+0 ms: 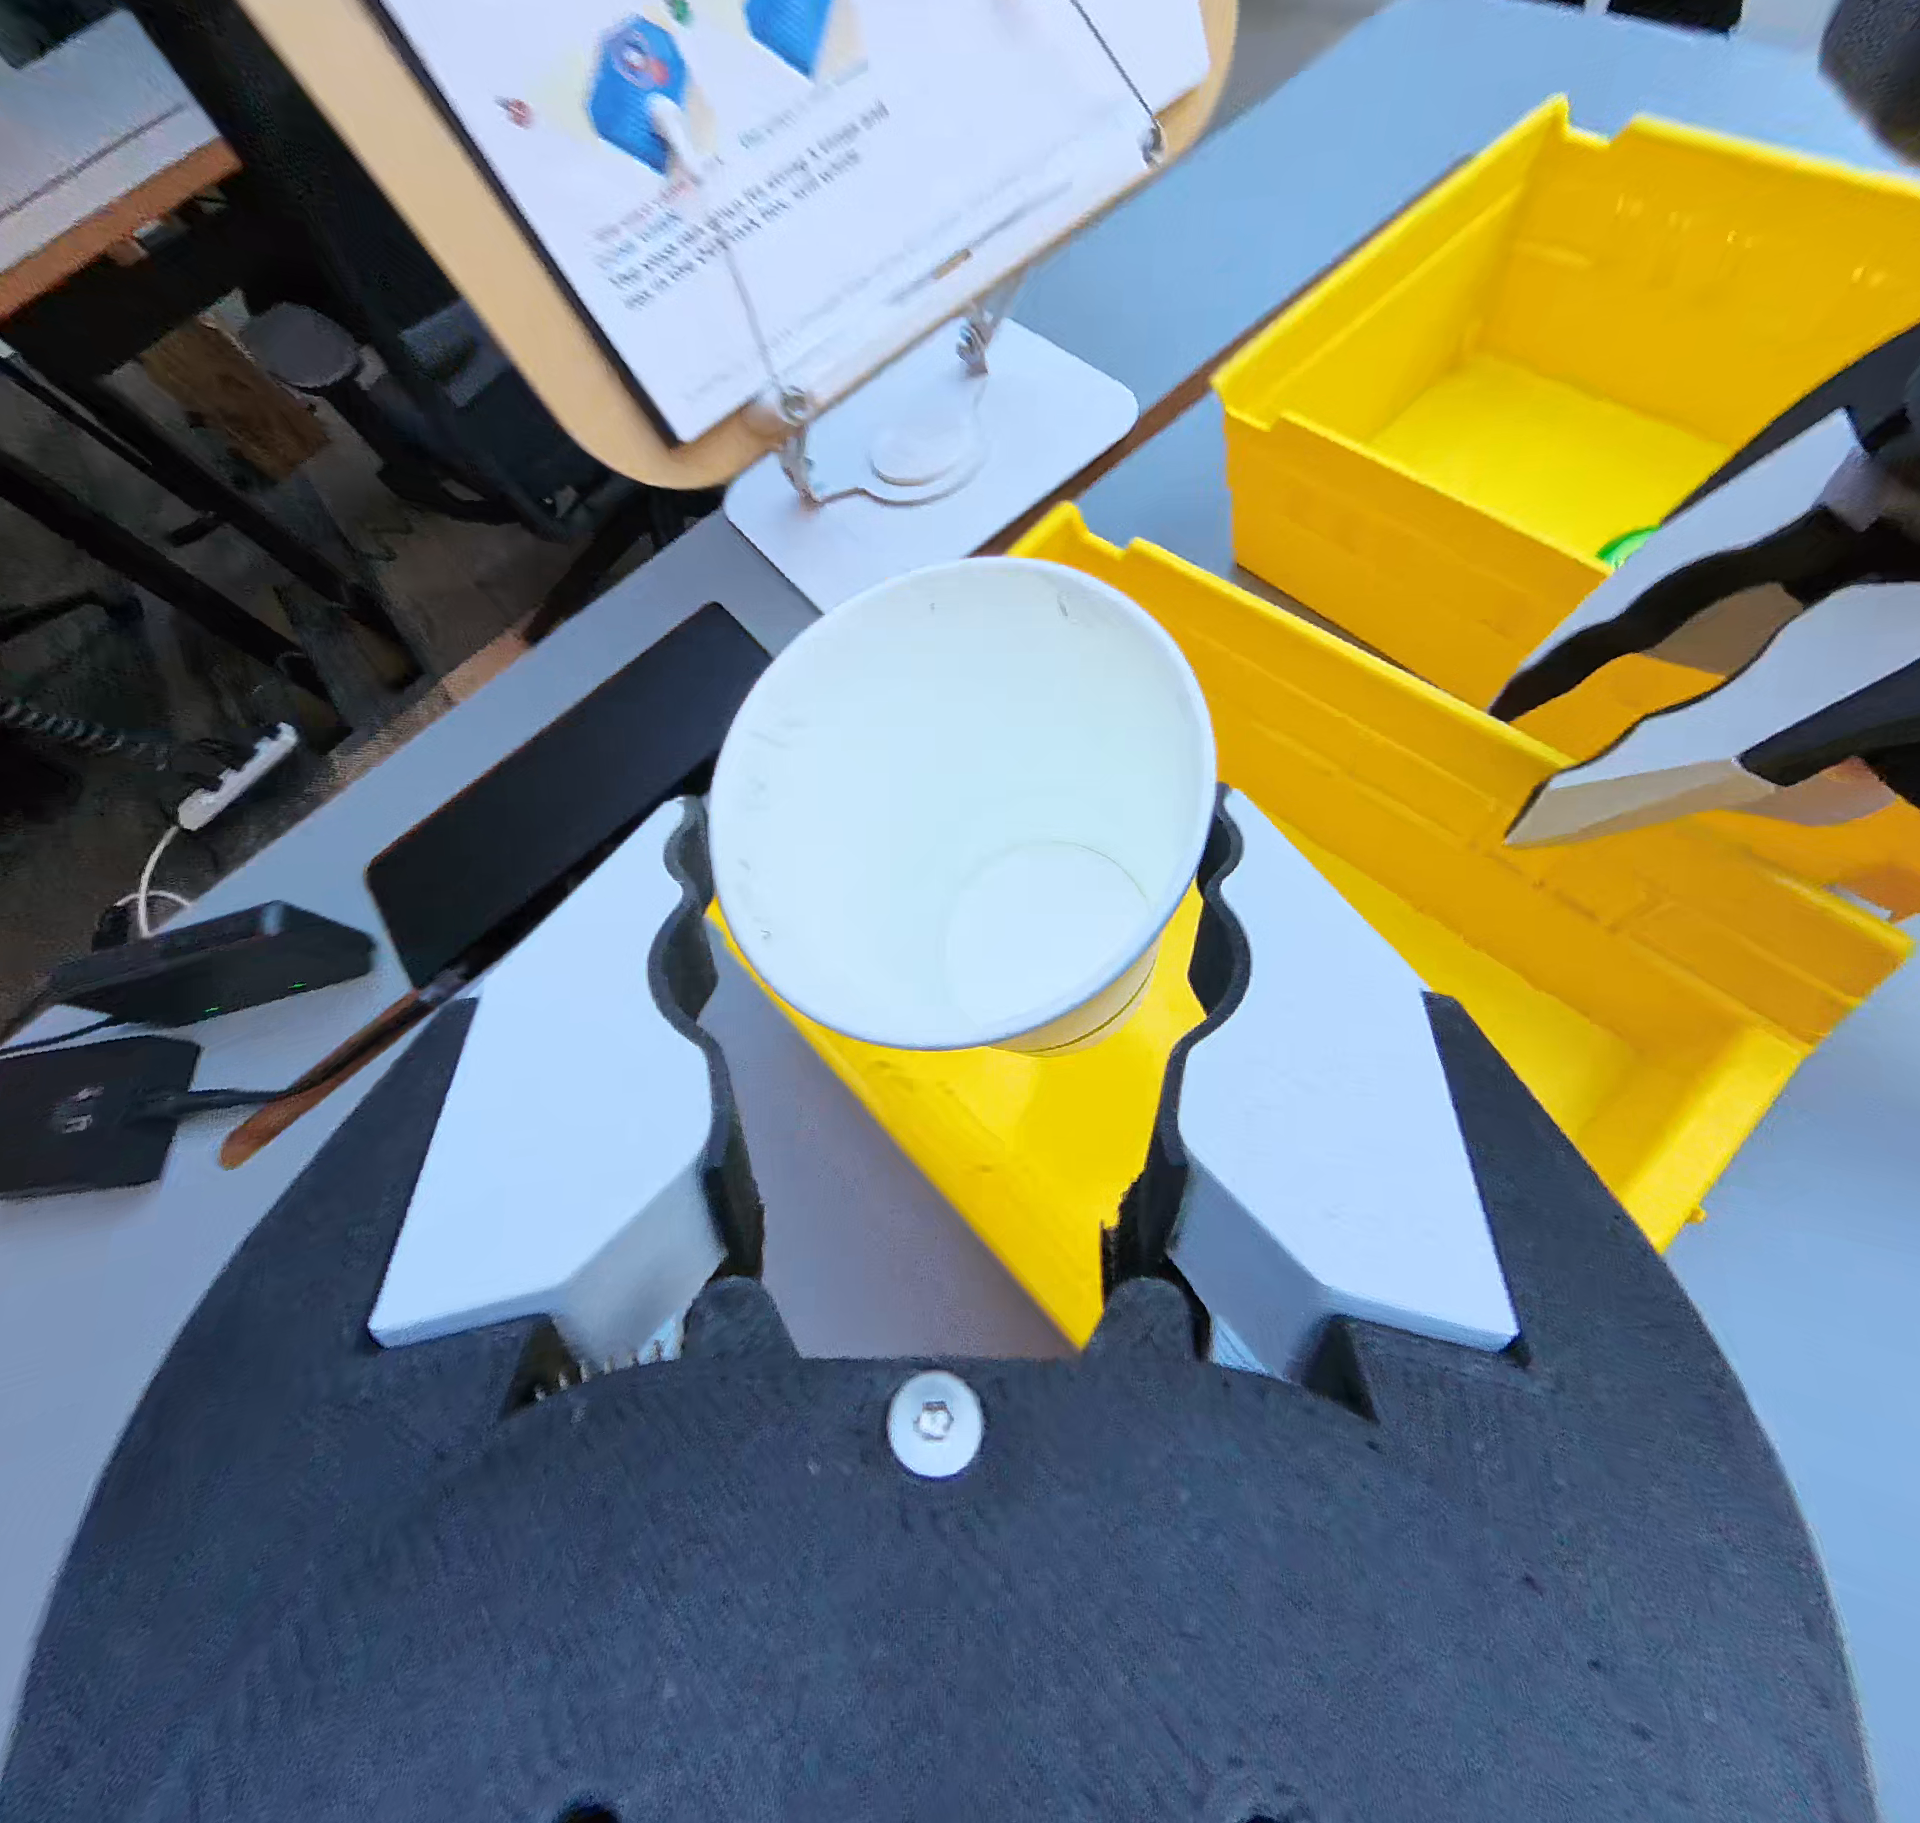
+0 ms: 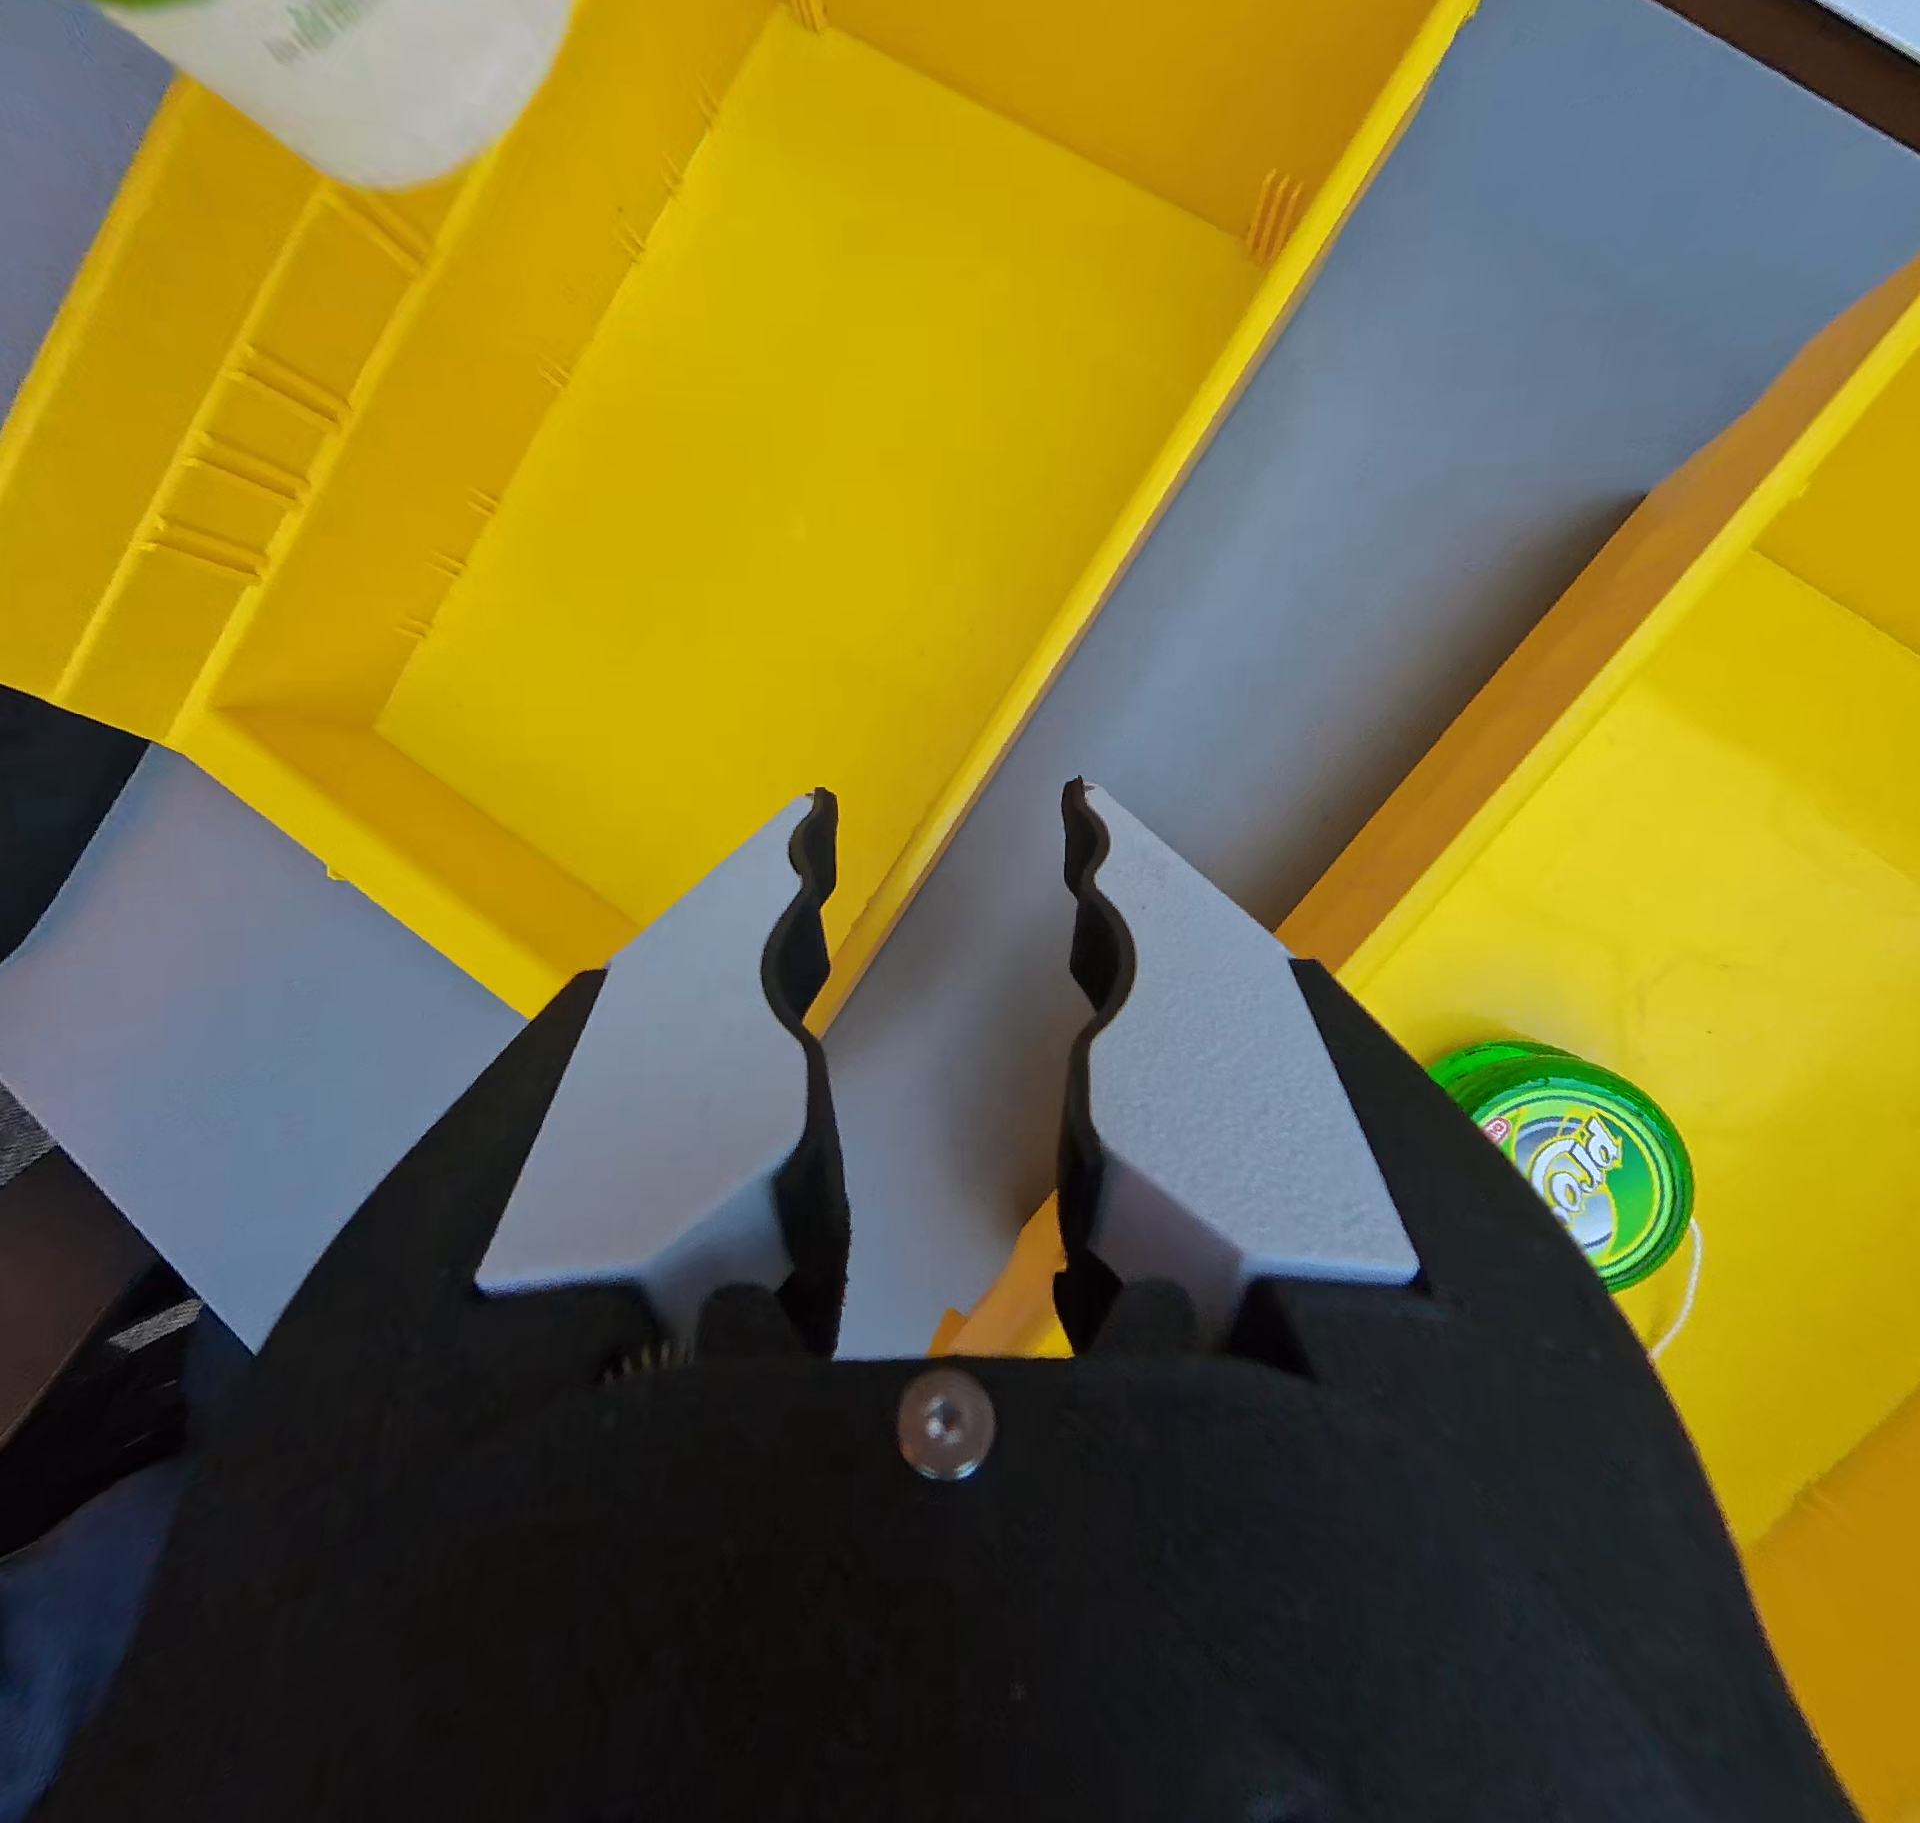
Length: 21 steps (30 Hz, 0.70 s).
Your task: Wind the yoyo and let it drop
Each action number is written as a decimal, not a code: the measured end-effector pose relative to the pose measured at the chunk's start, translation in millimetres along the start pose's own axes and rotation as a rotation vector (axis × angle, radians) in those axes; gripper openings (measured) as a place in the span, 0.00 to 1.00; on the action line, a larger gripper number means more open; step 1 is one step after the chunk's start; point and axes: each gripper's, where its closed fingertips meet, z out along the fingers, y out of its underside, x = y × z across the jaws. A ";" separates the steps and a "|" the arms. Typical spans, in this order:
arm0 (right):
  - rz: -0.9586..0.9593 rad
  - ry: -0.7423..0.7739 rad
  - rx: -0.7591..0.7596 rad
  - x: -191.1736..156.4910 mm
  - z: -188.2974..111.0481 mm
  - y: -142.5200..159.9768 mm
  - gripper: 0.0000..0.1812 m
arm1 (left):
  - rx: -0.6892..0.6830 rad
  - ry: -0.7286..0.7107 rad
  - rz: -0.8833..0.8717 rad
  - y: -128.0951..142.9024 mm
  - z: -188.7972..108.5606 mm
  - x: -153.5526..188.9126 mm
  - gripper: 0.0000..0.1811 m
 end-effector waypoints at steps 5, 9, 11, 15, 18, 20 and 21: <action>-0.023 -0.018 0.000 -4.0 0.2 -1.8 0.24 | -0.004 -0.123 -0.026 -1.6 -40.0 -74.0 0.51; -0.054 -0.020 0.013 -8.5 -0.3 -3.8 0.24 | -0.060 -0.247 -0.038 23.6 -56.7 -140.5 0.51; -0.068 -0.027 0.019 -12.6 -0.8 -3.7 0.24 | -0.096 -0.302 -0.046 42.2 -59.7 -171.8 0.51; -0.127 0.007 0.021 -14.4 -2.4 -1.2 0.25 | -0.137 -0.374 -0.079 80.4 -57.6 -224.9 0.51; -0.141 0.015 0.037 -15.0 -4.6 -1.1 0.25 | -0.149 -0.412 -0.111 109.4 -49.8 -259.0 0.51; -0.131 0.009 0.051 -15.6 -5.2 -2.0 0.25 | -0.148 -0.438 -0.132 127.3 -42.8 -279.7 0.51; -0.129 0.009 0.056 -15.6 -5.2 -2.3 0.25 | -0.151 -0.447 -0.139 136.4 -38.7 -288.8 0.51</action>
